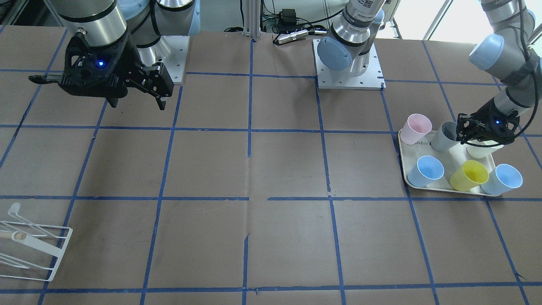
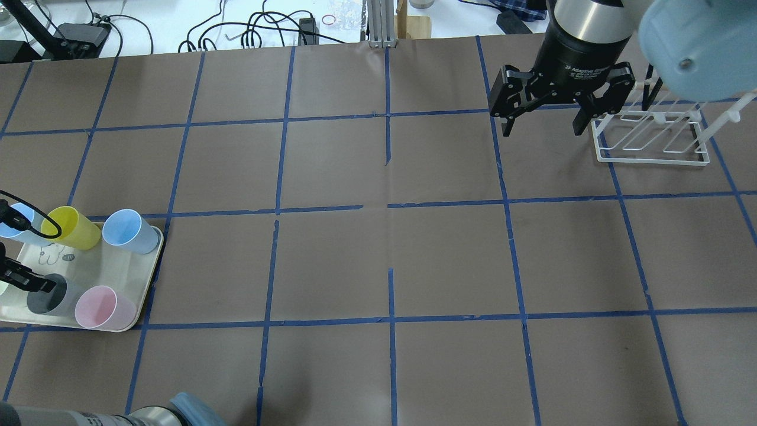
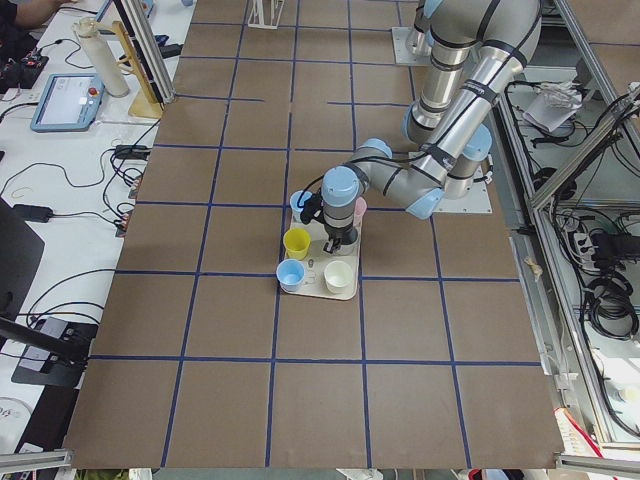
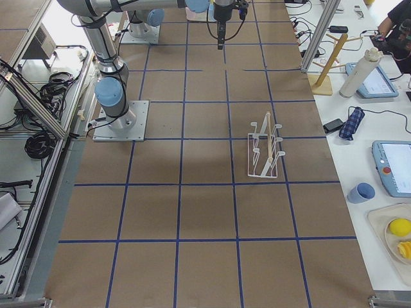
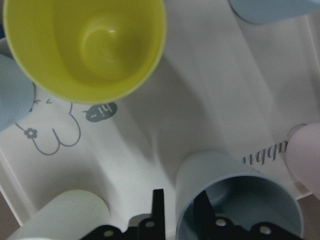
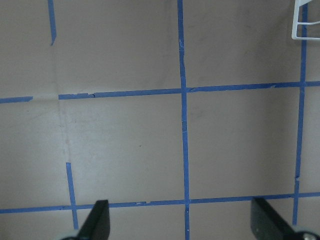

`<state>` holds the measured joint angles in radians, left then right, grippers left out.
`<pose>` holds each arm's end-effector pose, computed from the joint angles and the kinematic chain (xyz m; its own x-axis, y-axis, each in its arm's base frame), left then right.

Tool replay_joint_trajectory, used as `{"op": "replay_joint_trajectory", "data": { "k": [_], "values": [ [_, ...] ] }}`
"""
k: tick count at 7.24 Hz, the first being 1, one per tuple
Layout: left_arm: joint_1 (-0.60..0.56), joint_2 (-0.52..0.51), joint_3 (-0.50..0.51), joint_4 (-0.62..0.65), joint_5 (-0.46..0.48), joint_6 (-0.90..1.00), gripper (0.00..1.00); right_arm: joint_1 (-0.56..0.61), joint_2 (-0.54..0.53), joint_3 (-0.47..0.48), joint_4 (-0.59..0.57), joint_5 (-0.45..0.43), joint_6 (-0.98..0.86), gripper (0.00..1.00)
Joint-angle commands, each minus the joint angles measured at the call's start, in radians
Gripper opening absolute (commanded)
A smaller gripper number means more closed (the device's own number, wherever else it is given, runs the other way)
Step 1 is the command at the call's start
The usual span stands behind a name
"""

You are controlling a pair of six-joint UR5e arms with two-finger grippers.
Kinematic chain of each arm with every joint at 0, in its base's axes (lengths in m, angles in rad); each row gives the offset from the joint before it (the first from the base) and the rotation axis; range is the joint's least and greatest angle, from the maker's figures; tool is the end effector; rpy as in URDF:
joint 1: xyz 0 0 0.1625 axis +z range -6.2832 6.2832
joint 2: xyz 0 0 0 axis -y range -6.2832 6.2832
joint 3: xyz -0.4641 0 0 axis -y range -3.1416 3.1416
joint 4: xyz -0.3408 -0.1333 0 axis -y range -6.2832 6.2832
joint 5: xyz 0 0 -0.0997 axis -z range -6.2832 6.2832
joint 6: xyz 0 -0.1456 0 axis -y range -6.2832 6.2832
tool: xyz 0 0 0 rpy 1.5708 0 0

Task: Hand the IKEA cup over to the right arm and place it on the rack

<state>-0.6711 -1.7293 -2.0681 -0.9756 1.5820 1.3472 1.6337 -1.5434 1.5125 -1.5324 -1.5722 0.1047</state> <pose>0.2580 -0.3730 0.2616 -0.9002 0.4317 0.0566 0.4335 0.9008 0.0243 0.1612 -0.4427 0.4906 -0.9991 0.0418 0.0022 0.0418 0.9991 0.0073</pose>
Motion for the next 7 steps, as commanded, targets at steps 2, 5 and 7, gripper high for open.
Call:
{"op": "replay_joint_trajectory", "data": {
  "k": [2,5,7],
  "values": [
    [0.010,0.058,0.058,-0.049,0.001,-0.008,0.00,0.000,-0.003,-0.002,-0.002,0.001,-0.002,1.00],
    [0.008,0.158,0.358,-0.605,-0.040,-0.010,0.00,-0.021,-0.003,-0.011,-0.006,0.006,-0.089,1.00],
    [-0.016,0.194,0.504,-0.957,-0.174,-0.064,0.00,-0.101,-0.036,-0.012,0.008,0.018,-0.176,1.00]
  ]
}}
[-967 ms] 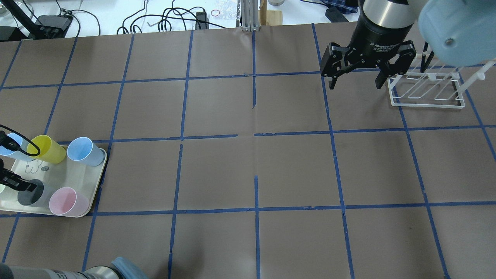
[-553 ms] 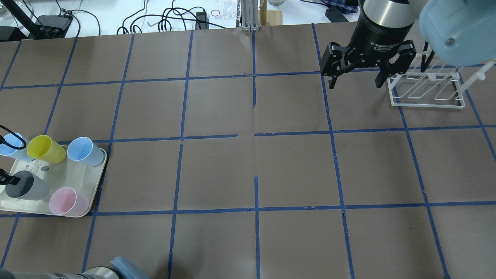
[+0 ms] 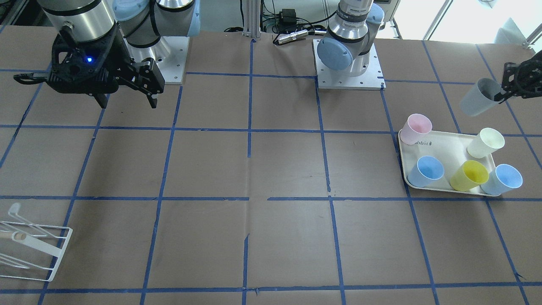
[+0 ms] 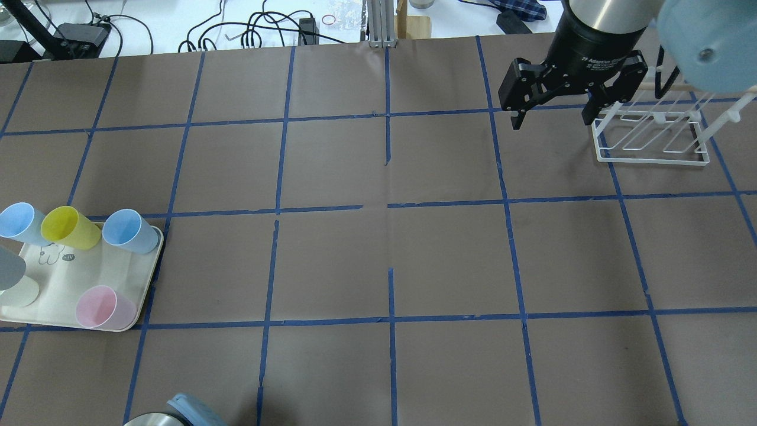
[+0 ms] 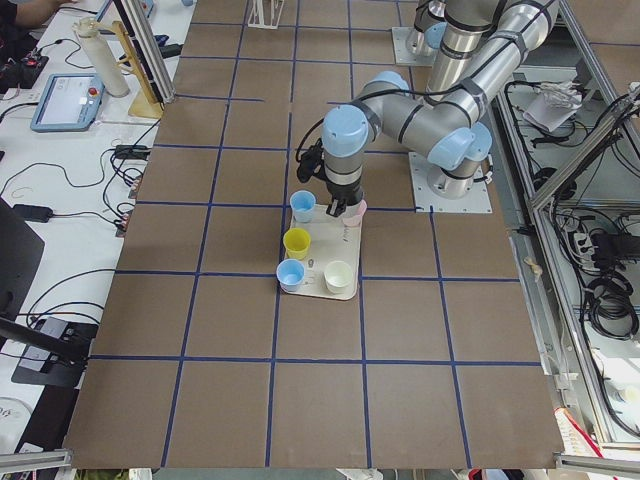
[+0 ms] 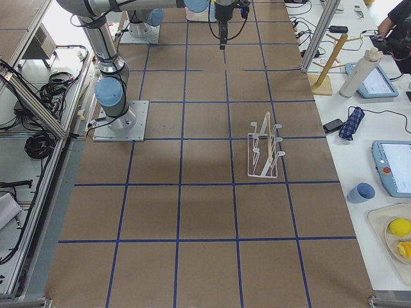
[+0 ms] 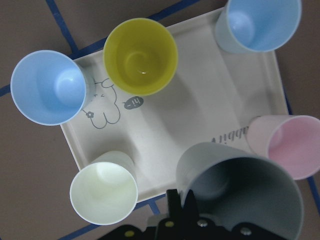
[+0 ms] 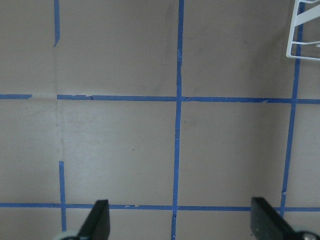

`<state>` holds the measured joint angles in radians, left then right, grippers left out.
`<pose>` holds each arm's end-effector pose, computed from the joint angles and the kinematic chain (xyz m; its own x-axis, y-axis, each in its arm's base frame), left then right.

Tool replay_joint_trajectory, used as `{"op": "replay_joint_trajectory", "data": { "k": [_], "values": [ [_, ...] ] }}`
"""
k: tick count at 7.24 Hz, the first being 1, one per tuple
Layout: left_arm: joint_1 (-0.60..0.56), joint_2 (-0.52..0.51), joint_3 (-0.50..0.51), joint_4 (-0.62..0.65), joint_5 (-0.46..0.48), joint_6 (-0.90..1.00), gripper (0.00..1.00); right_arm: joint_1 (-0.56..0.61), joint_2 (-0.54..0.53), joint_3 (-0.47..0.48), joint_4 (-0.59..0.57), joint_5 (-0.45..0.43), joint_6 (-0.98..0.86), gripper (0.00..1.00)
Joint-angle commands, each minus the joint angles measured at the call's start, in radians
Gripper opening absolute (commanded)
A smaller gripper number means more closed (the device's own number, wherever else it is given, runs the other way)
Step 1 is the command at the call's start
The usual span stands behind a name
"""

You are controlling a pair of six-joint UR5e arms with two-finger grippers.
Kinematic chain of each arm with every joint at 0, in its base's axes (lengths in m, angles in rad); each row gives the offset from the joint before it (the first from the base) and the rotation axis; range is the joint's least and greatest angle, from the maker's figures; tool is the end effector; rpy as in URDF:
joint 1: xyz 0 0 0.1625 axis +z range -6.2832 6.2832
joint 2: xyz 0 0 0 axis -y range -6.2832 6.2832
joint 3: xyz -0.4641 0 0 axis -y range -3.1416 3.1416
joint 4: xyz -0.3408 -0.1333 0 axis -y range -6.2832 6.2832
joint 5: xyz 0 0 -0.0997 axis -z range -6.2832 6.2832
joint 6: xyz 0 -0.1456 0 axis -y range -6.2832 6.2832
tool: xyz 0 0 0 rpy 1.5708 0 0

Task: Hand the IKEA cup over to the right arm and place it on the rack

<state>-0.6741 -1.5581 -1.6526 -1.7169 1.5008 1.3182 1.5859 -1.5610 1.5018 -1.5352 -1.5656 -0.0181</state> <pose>0.2233 -0.3621 0.4398 -0.8917 0.3933 0.2239 0.4009 0.9161 -0.0128 0.1408 -0.4458 0.5035 -0.9994 -0.0333 -0.0048 -0.0332 0.9992 -0.0237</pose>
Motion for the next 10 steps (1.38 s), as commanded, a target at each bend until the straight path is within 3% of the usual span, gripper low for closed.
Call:
{"op": "replay_joint_trajectory", "data": {
  "k": [1,3,4,6,7,9,10],
  "values": [
    [-0.077,0.035,0.109,-0.268,-0.155,-0.084,0.00,-0.104,-0.036,0.000,0.020,0.065,-0.112,1.00],
    [-0.268,0.049,0.099,-0.299,-0.329,-0.362,0.00,-0.176,-0.045,0.000,0.055,0.076,-0.224,0.99],
    [-0.382,0.052,0.093,-0.299,-0.437,-0.548,0.00,-0.222,-0.045,0.000,0.094,0.126,-0.280,0.99],
    [-0.537,0.055,0.047,-0.299,-0.657,-0.776,0.00,-0.360,-0.045,0.001,0.202,0.315,-0.417,0.99],
    [-0.571,0.058,-0.023,-0.299,-0.762,-0.818,0.00,-0.416,-0.045,0.006,0.261,0.376,-0.518,0.99],
    [-0.651,0.096,-0.177,-0.296,-1.001,-0.841,0.00,-0.518,-0.040,0.027,0.427,0.613,-0.589,1.00],
    [-0.709,0.098,-0.208,-0.288,-1.128,-0.852,0.00,-0.547,-0.040,0.053,0.502,0.692,-0.629,1.00]
  ]
}}
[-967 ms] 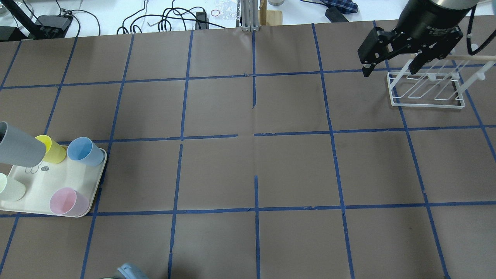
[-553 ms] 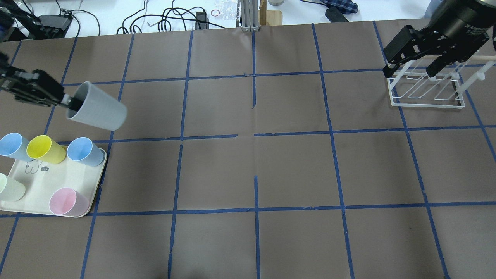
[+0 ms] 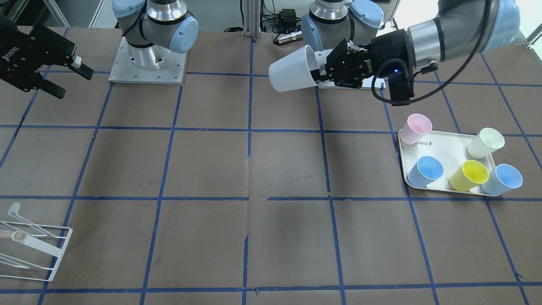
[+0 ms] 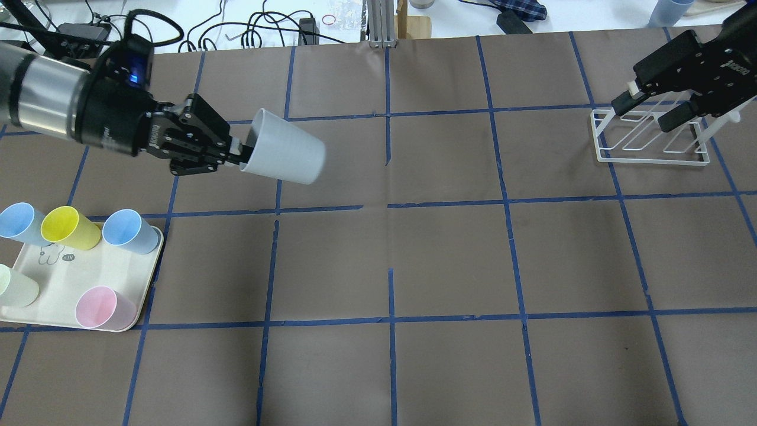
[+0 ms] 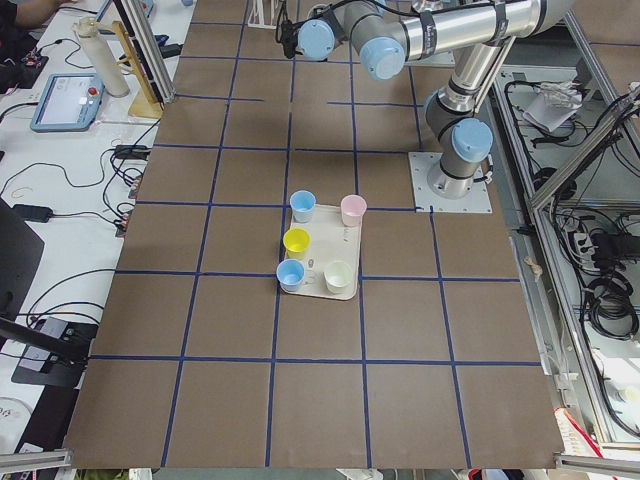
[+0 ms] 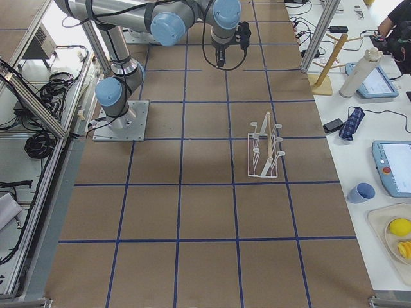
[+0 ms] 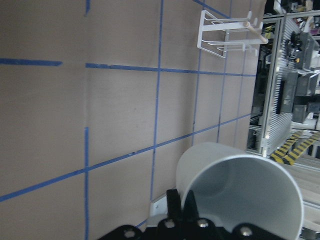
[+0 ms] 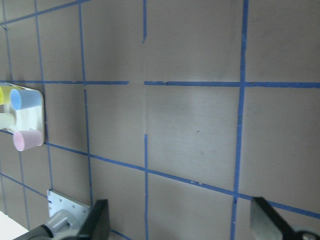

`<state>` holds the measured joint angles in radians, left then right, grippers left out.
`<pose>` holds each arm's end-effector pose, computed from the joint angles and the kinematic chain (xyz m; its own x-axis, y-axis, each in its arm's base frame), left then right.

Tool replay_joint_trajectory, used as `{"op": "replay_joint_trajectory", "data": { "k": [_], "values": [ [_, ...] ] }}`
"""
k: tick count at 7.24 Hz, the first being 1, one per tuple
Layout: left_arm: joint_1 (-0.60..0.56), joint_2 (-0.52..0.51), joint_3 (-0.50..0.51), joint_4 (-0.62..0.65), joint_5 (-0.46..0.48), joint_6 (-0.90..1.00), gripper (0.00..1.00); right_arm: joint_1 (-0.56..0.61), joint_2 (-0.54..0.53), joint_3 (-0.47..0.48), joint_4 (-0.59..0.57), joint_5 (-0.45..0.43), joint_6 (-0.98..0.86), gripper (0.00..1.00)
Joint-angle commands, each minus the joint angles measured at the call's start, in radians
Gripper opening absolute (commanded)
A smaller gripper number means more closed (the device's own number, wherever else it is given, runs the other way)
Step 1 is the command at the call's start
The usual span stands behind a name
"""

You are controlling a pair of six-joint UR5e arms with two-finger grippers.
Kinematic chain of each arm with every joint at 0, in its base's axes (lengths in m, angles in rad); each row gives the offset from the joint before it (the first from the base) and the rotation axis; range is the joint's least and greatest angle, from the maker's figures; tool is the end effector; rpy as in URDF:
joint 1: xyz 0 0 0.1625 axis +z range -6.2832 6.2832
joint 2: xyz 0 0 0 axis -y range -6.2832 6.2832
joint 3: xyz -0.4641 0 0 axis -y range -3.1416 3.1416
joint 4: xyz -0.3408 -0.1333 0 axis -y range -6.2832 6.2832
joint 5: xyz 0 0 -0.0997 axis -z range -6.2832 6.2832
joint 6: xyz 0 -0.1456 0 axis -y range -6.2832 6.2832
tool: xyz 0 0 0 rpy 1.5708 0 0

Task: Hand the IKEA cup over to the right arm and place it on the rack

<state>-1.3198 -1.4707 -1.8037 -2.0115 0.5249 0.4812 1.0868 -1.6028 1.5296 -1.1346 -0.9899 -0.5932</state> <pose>-0.1678 -0.3895 0.4638 -0.4235 -0.1369 0.8955 -0.0142 0.9894 0.1445 0.0142 -0.4312 0.5021 -0.7815 0.0030 -0.6239 -0.0023 1.0000 0.0076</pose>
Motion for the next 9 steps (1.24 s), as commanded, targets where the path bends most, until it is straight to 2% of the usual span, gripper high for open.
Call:
{"op": "replay_joint_trajectory", "data": {
  "k": [1,3,4,5,6,9],
  "values": [
    [-0.114,0.006,-0.068,0.010,-0.231,-0.022,0.00,-0.059,0.001,0.039,0.195,0.204,-0.056,1.00],
    [-0.198,-0.013,-0.109,0.023,-0.464,-0.021,0.00,-0.068,0.001,0.046,0.374,0.301,-0.066,1.00],
    [-0.247,-0.026,-0.117,0.057,-0.495,-0.022,0.00,-0.068,0.001,0.044,0.469,0.377,-0.068,1.00],
    [-0.284,-0.040,-0.115,0.062,-0.499,-0.023,0.00,-0.068,-0.002,0.044,0.555,0.419,-0.068,1.00],
    [-0.315,-0.054,-0.117,0.092,-0.558,-0.023,0.00,-0.067,-0.002,0.046,0.600,0.445,-0.071,1.00],
    [-0.373,-0.108,-0.115,0.184,-0.612,-0.024,0.00,-0.058,-0.005,0.067,0.616,0.435,-0.129,1.00]
  ]
}}
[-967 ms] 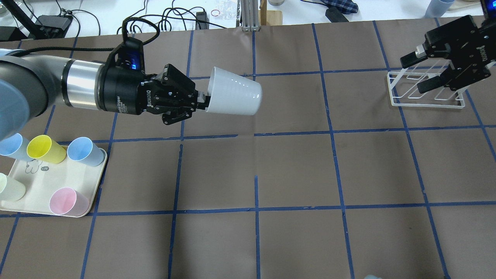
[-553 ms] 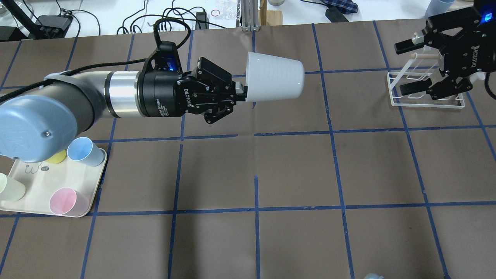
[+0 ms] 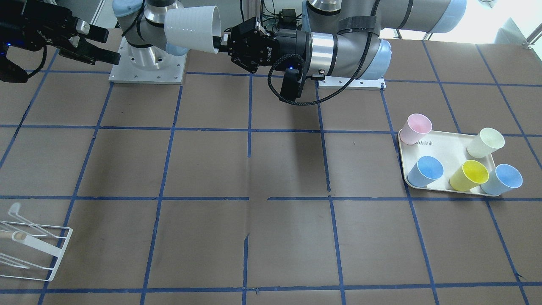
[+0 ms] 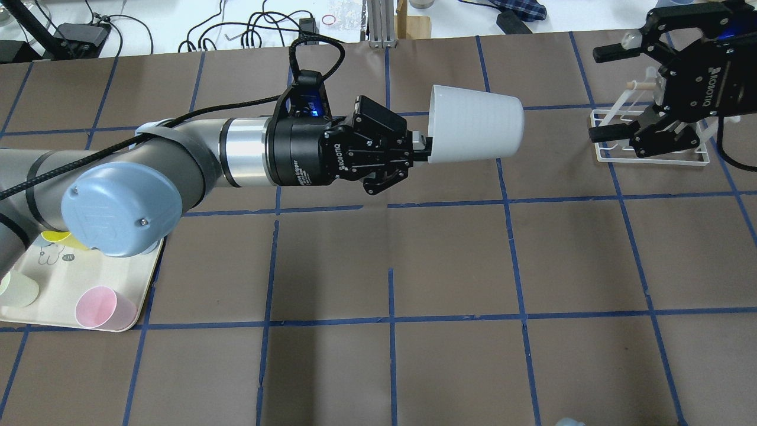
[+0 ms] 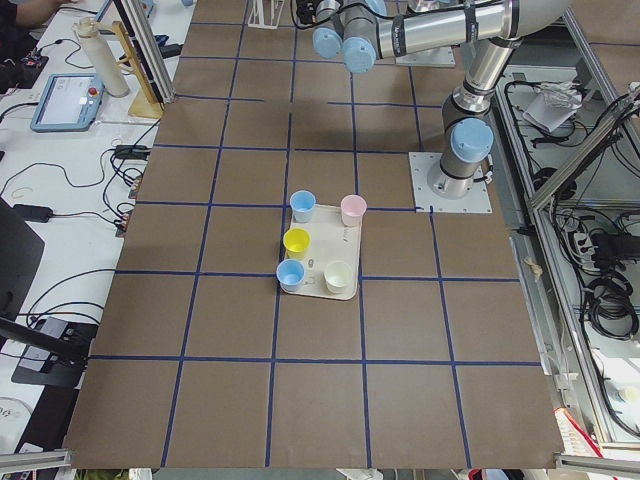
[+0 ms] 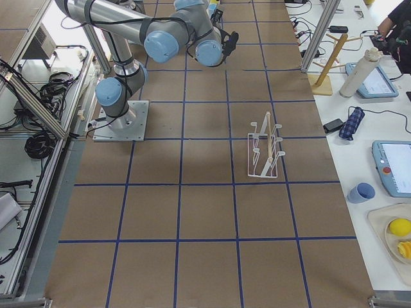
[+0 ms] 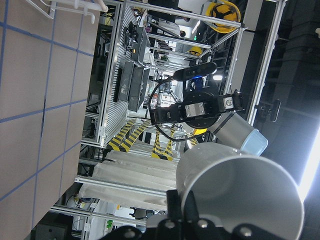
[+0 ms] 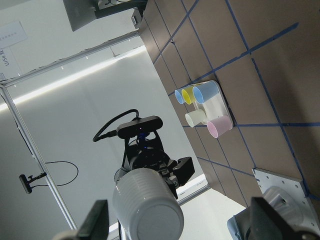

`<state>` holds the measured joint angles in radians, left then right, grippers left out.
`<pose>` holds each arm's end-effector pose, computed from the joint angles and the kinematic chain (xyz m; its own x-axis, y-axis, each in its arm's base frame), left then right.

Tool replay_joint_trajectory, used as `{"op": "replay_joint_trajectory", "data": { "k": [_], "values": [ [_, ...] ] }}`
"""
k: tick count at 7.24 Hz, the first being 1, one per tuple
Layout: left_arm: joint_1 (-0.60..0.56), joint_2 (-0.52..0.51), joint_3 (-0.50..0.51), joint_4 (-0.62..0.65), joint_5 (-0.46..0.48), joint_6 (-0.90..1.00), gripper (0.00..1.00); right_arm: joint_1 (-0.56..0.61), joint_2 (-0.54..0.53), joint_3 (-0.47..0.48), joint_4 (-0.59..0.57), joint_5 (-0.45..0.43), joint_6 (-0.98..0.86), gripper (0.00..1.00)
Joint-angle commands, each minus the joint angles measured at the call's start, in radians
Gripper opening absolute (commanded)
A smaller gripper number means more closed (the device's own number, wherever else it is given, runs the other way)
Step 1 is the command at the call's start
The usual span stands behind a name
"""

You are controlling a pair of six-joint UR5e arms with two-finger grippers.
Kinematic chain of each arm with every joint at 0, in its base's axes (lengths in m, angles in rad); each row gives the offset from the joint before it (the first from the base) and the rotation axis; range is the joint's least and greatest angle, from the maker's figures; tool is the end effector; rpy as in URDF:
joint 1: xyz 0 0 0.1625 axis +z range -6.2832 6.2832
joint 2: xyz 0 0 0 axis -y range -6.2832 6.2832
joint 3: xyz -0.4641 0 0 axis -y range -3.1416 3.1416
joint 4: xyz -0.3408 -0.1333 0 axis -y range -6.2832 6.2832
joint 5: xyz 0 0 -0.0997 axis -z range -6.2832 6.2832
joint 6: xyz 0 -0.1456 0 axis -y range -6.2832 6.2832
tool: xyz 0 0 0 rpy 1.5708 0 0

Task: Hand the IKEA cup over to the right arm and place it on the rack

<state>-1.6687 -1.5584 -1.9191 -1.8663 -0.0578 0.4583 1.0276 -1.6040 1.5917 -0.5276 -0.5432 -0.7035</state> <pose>-0.3166 -0.3723 0.4622 0.0348 -0.1756 0.9838 0.0708 0.9824 0.1728 0.0595 -0.4005 0.5063 -0.2199 0.3984 -0.8905 0.1619 0.9150 0.3694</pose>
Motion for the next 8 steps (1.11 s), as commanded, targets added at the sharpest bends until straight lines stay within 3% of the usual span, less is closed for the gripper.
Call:
{"op": "replay_joint_trajectory", "data": {
  "k": [1,8],
  "values": [
    [-0.035,-0.041,0.000,0.062,-0.049,-0.001,0.00,0.003,-0.005,0.005,0.011,-0.036,-0.025,1.00],
    [-0.066,-0.091,0.000,0.151,-0.053,-0.015,0.00,0.117,-0.014,0.007,0.054,-0.024,-0.057,1.00]
  ]
}}
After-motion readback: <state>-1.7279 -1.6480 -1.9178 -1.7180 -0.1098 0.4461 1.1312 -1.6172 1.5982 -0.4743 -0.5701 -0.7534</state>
